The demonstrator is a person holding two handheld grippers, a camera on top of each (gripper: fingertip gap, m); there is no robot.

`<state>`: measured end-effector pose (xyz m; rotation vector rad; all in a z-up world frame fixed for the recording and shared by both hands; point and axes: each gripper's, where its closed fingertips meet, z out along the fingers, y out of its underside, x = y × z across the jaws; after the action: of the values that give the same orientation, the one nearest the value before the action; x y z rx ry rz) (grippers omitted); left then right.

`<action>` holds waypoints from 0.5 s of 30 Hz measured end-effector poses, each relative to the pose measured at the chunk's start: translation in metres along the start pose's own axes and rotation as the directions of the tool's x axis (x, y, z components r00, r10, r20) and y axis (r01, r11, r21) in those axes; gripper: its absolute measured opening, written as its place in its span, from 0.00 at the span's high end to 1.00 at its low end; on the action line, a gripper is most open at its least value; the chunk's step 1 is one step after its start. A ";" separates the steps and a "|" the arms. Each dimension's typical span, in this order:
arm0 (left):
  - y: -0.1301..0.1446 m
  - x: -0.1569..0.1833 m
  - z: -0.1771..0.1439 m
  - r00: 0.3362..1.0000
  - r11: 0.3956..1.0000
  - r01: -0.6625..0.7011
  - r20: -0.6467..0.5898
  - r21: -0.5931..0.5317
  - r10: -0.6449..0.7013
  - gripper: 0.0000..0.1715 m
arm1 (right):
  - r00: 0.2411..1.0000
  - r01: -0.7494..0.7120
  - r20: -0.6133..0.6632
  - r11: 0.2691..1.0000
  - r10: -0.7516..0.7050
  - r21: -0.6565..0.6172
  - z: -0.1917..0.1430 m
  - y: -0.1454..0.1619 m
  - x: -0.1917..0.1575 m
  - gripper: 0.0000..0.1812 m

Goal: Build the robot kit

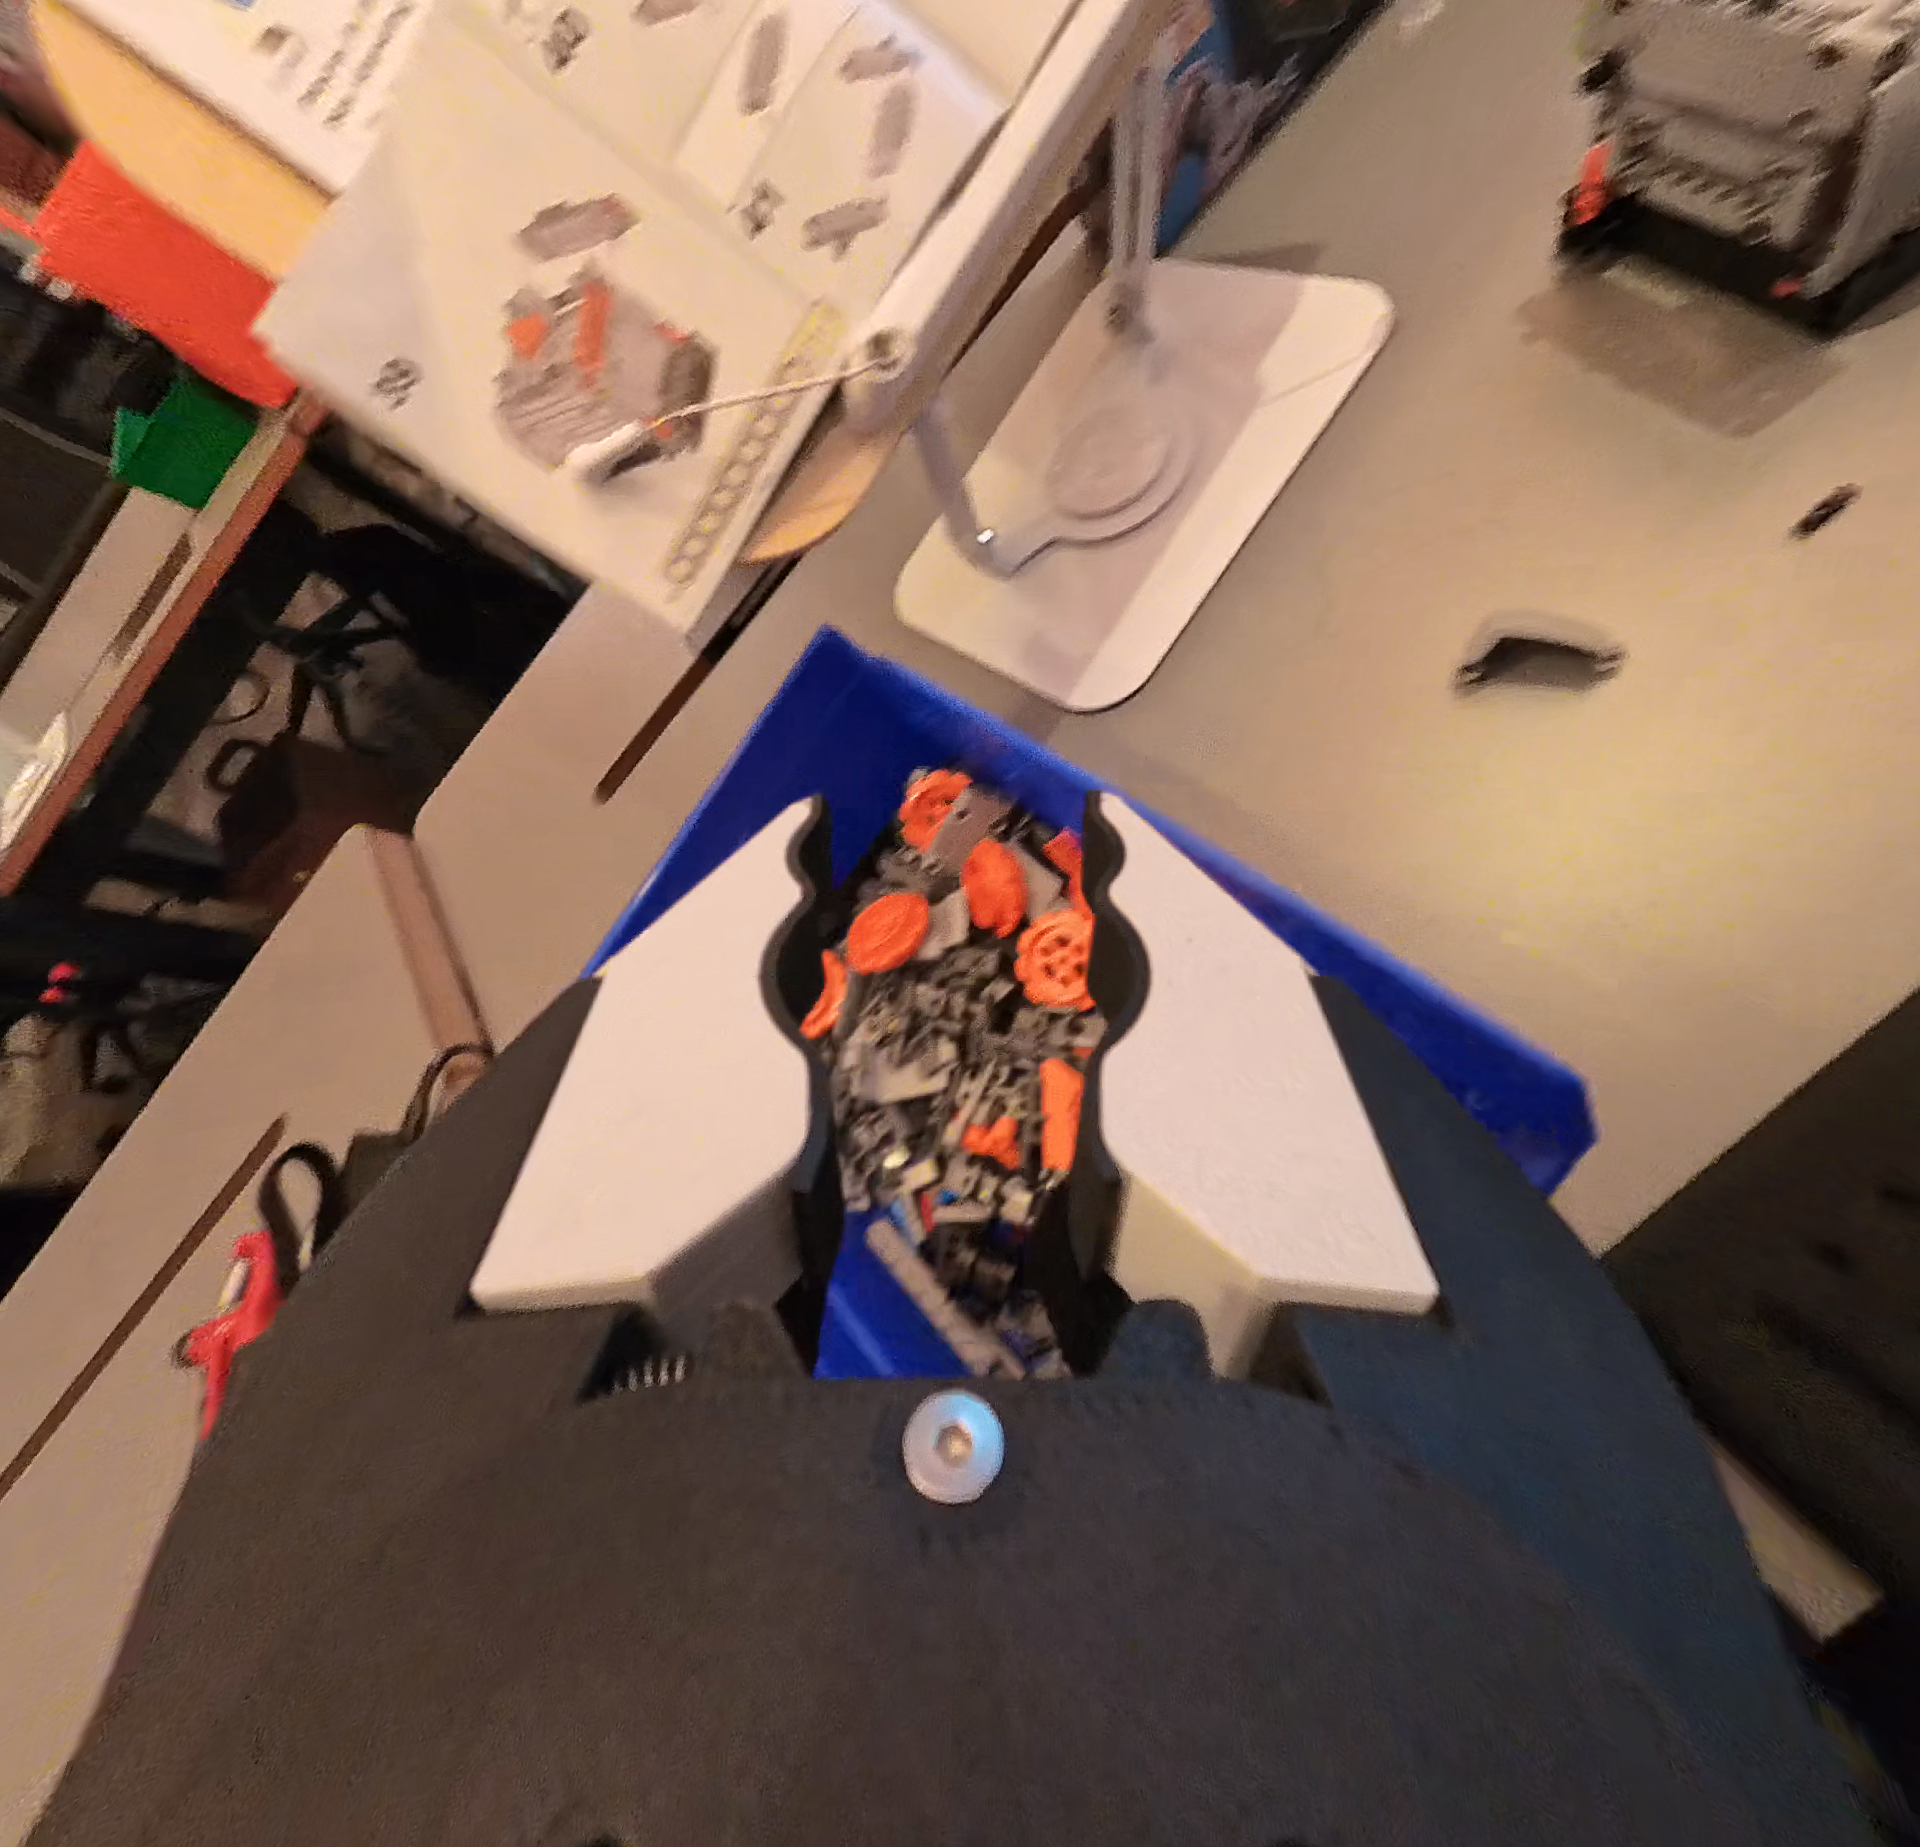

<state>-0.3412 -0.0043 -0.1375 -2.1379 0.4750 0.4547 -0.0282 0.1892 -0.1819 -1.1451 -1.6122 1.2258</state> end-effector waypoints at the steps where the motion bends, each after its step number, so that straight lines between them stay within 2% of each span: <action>1: 0.006 -0.009 -0.004 1.000 1.000 0.003 0.009 -0.018 -0.003 0.73 | 0.999 0.034 0.008 0.999 -0.034 -0.011 0.003 -0.002 -0.007 0.80; 4: 0.026 -0.021 -0.012 1.000 0.997 0.018 -0.020 -0.081 -0.019 0.74 | 0.993 0.100 0.067 0.993 -0.096 -0.058 0.021 -0.003 -0.031 0.82; 6: 0.034 -0.023 -0.013 0.999 0.994 0.031 -0.038 -0.105 -0.035 0.75 | 0.990 0.131 0.076 0.986 -0.123 -0.108 0.034 0.003 -0.039 0.79; 12: 0.069 -0.022 0.007 0.989 0.974 -0.020 -0.146 -0.227 -0.014 0.75 | 0.983 0.181 0.040 0.946 -0.177 -0.268 0.053 0.034 -0.034 0.81; 15: 0.091 -0.030 0.014 0.985 0.954 -0.019 -0.169 -0.300 -0.034 0.75 | 0.986 0.166 0.015 0.943 -0.169 -0.287 0.055 0.041 -0.026 0.84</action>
<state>-0.4137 -0.0370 -0.1929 -2.4868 0.5208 0.3567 -0.0650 0.1554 -0.2354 -1.1583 -1.8839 0.8945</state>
